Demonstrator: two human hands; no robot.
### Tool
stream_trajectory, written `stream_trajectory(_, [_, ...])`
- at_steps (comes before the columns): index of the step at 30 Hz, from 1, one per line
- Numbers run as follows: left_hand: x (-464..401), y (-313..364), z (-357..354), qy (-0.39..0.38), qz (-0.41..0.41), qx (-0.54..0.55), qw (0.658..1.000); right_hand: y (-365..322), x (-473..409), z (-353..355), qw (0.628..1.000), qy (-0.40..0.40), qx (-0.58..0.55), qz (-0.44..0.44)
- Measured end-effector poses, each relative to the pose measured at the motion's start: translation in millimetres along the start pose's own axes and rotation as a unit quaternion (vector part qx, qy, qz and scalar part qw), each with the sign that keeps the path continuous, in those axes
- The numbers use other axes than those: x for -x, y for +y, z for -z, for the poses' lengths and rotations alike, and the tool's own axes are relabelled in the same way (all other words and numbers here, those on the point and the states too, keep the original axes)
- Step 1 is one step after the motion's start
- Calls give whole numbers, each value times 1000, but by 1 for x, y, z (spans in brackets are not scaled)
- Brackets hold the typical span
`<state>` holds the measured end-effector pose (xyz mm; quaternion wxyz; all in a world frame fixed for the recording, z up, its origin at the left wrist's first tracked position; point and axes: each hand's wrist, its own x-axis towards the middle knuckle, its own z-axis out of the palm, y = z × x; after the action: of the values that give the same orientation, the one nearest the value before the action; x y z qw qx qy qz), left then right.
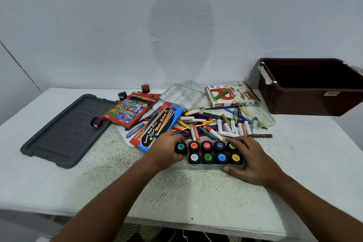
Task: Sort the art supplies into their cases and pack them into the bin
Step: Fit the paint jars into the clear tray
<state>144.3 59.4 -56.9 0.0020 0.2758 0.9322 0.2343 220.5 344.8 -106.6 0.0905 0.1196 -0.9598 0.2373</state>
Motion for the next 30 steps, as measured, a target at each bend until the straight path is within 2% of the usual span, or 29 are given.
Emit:
stream_trajectory(16, [-1,-4,-11,52,-3,20,998,1,0,0,1000,4,0,6])
stream_trajectory(24, [-3,-7,-13,48,-3,-2,999,1,0,-1,1000,9,0,10])
stream_trajectory(27, [-4,-9,-8,24,-7,1,1000,1,0,0,1000,9,-4,11])
stream_trajectory(30, [-5,-11,7,11,18,52,998,2,0,0,1000,6,-6,9])
